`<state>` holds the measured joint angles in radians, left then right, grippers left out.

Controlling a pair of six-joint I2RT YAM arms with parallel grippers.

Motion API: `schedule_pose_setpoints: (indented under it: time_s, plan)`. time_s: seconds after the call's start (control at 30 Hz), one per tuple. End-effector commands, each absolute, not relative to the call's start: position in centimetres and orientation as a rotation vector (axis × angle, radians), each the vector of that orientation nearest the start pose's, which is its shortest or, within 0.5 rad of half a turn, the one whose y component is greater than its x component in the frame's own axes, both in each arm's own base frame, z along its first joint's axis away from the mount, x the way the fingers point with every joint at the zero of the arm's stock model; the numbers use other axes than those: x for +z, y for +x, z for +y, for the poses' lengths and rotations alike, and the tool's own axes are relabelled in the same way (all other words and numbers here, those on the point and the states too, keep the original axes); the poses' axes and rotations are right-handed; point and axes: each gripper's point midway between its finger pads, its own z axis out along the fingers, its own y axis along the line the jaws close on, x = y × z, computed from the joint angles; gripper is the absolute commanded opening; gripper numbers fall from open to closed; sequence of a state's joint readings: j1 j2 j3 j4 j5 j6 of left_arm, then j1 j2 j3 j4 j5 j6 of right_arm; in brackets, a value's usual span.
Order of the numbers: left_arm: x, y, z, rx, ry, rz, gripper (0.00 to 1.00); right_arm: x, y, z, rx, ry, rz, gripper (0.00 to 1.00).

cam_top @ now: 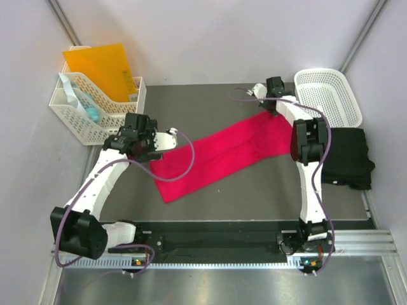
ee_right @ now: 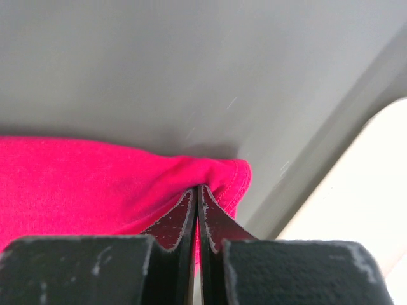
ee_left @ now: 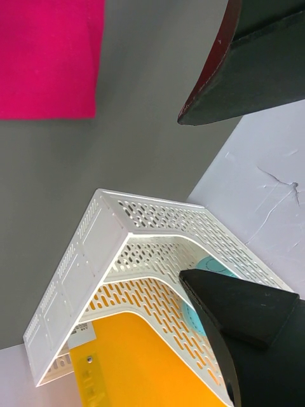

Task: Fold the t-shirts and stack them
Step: Fold the tshirt

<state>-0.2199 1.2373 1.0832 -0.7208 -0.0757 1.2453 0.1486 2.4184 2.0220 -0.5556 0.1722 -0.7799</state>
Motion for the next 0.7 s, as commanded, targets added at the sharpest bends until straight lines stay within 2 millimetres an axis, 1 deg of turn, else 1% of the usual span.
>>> schedule_pose_setpoints:
  time_s: [0.0, 0.07, 0.13, 0.17, 0.2, 0.23, 0.27, 0.33, 0.37, 0.4, 0.43, 0.47, 0.5, 0.53, 0.57, 0.63, 0.67]
  plan:
    - [19.6, 33.7, -2.5, 0.541, 1.676, 1.876, 0.99, 4.4, 62.8, 3.9, -0.543, -1.108, 2.179, 0.00]
    - [19.1, 33.4, -2.9, 0.524, 1.695, 1.872, 0.99, 4.9, 63.6, 4.7, -0.566, -1.115, 2.135, 0.00]
    - [19.0, 33.1, -3.2, 0.510, 1.716, 1.858, 0.99, 5.5, 63.7, 5.3, -0.594, -1.111, 2.113, 0.00]
    - [18.6, 32.9, -3.3, 0.498, 1.734, 1.851, 0.99, 6.5, 63.7, 5.4, -0.596, -1.089, 2.102, 0.03]
    - [18.5, 32.8, -3.5, 0.491, 1.738, 1.837, 0.99, 6.9, 63.4, 5.8, -0.574, -1.069, 2.106, 0.08]
    - [18.3, 32.8, -3.8, 0.475, 1.741, 1.823, 0.99, 7.3, 63.0, 6.5, -0.553, -1.072, 2.104, 0.16]
    - [17.2, 32.5, -3.9, 0.455, 1.765, 1.821, 0.99, 8.4, 61.9, 6.6, -0.541, -1.072, 2.104, 0.33]
    - [16.4, 32.6, -4.2, 0.442, 1.795, 1.804, 0.99, 9.8, 60.5, 7.8, -0.496, -1.082, 2.090, 0.46]
    - [15.6, 32.5, -5.0, 0.386, 1.812, 1.782, 0.99, 11.5, 59.2, 7.9, -0.488, -1.078, 2.071, 0.52]
    - [14.9, 32.6, -5.3, 0.360, 1.828, 1.789, 0.99, 12.5, 58.5, 8.1, -0.482, -1.071, 2.058, 0.55]
    - [14.7, 33.0, -5.6, 0.352, 1.824, 1.785, 0.99, 13.6, 57.9, 8.5, -0.473, -1.071, 2.040, 0.57]
    - [14.8, 33.4, -6.2, 0.329, 1.805, 1.784, 0.99, 15.6, 56.7, 8.5, -0.472, -1.058, 2.015, 0.62]
    - [14.3, 33.7, -6.4, 0.310, 1.806, 1.800, 0.99, 16.5, 56.0, 8.7, -0.466, -1.055, 2.005, 0.63]
    - [14.3, 34.1, -6.7, 0.301, 1.792, 1.804, 0.99, 17.3, 55.4, 8.9, -0.459, -1.058, 1.995, 0.63]
    - [14.8, 34.9, -6.9, 0.307, 1.744, 1.806, 0.99, 18.4, 54.0, 8.7, -0.456, -1.062, 1.993, 0.63]
    - [15.0, 36.4, -6.3, 0.372, 1.636, 1.862, 0.99, 18.7, 52.0, 9.5, -0.402, -1.114, 1.995, 0.64]
    - [15.9, 38.1, -5.9, 0.433, 1.478, 1.887, 0.99, 18.9, 50.1, 9.6, -0.373, -1.145, 1.993, 0.64]
